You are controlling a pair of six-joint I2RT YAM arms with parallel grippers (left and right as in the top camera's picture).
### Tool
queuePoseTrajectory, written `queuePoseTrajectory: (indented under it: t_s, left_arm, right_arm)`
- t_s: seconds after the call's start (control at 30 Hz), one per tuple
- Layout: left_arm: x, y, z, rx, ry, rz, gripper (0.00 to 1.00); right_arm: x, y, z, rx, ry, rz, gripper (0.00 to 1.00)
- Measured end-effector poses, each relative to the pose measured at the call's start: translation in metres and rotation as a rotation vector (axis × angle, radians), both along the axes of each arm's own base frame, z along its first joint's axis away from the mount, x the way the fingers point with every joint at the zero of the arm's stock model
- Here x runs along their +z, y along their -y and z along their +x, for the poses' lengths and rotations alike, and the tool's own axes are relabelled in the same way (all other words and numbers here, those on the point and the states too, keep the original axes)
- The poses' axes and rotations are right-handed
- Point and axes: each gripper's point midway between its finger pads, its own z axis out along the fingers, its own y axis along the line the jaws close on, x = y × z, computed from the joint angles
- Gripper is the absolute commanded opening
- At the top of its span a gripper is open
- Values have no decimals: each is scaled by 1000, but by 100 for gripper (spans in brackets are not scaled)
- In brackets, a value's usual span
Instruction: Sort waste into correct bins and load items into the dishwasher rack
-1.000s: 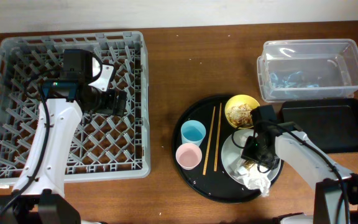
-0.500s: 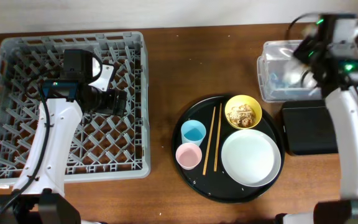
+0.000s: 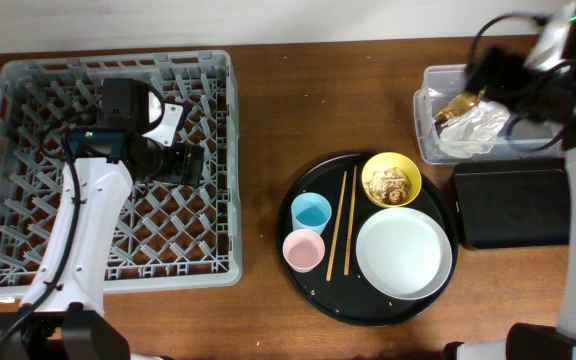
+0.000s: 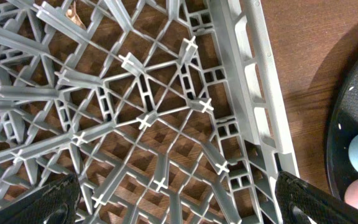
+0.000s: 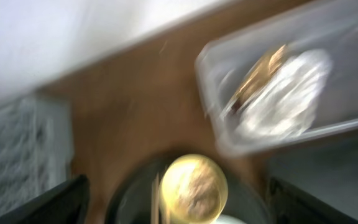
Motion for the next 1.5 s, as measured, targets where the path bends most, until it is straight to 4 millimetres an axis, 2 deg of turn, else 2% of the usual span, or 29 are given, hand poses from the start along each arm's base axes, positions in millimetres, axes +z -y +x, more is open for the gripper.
queuePoseTrajectory:
  t_s: [0.03, 0.07, 0.1, 0.13, 0.17, 0.3, 0.37, 0.4, 0.47, 0.53, 0.6, 0.63, 0.67, 0.73, 0.77, 0.8, 1.0, 1.03, 1.07, 1.1, 1.13, 1.17, 1.2, 1.23, 1.27, 1.4, 1.5]
  left_arm:
    - [0, 0, 0, 0, -2, 0, 99]
    - [0, 0, 0, 0, -2, 1, 99]
    - [0, 0, 0, 0, -1, 1, 100]
    - [0, 0, 0, 0, -2, 0, 99]
    - [0, 0, 0, 0, -2, 0, 99]
    - [0, 0, -1, 0, -2, 0, 99]
    - [0, 0, -1, 0, -3, 0, 99]
    - [0, 0, -1, 0, -3, 0, 99]
    - [0, 0, -1, 0, -3, 0, 99]
    - [0, 0, -1, 0, -3, 0, 99]
    - [0, 0, -1, 0, -3, 0, 99]
    - [0, 0, -1, 0, -2, 0, 99]
    - [0, 0, -1, 0, -3, 0, 99]
    - [0, 0, -1, 0, -3, 0, 99]
    - [0, 0, -1, 0, -3, 0, 99]
    - [0, 0, -1, 0, -3, 0, 99]
    - [0, 0, -1, 0, -3, 0, 99]
    - [0, 0, 0, 0, -2, 0, 99]
    - [0, 0, -1, 0, -3, 0, 99]
    - [0, 0, -1, 0, -2, 0, 99]
    - [0, 0, -1, 0, -2, 0, 99]
    - [0, 0, 0, 0, -2, 0, 99]
    - [0, 0, 0, 0, -2, 0, 99]
    - [0, 0, 0, 0, -2, 0, 99]
    - [0, 0, 0, 0, -2, 0, 99]
    - [0, 0, 0, 0, -2, 0, 99]
    - [0, 0, 0, 0, -2, 0, 99]
  right_arm:
    - [-22, -24, -7, 62, -86, 17, 85]
    - [-58, -50, -11, 125, -197, 12, 85]
    - [-85, -61, -18, 140, -275, -17, 84]
    - [-134, -72, -30, 127, -412, -84, 82]
    - [-165, -72, -35, 102, -480, -124, 77]
    - [-244, -57, -49, 33, -620, -192, 73]
    - [-247, -57, -46, 39, -611, -202, 73]
    - [-247, -62, -36, 107, -561, -225, 73]
    - [-245, -80, -24, 203, -491, -263, 73]
    - [-242, -103, -17, 272, -434, -283, 68]
    - [-245, -134, -11, 382, -374, -320, 57]
    - [-259, -146, -13, 416, -390, -334, 40]
    - [-281, -148, -14, 438, -433, -349, 29]
    - [-300, -145, -19, 442, -484, -361, 12]
    - [-302, -144, -20, 443, -492, -364, 10]
    - [-302, -144, -19, 442, -491, -364, 4]
    - [-297, -137, -27, 439, -532, -393, 4]
    - [-284, -135, -37, 448, -585, -396, 4]
    - [-272, -135, -36, 448, -592, -393, 4]
    - [-248, -138, -32, 449, -576, -386, 4]
    - [-214, -140, -28, 446, -539, -378, 4]
    - [-194, -137, -33, 443, -551, -375, 4]
    - [-153, -128, -40, 426, -528, -362, 4]
    - [-132, -115, -46, 399, -520, -349, 4]
    - [-118, -101, -51, 364, -517, -335, 4]
    - [-88, -43, -60, 255, -476, -209, 4]
    - [-67, -4, -66, 265, -373, -79, 4]
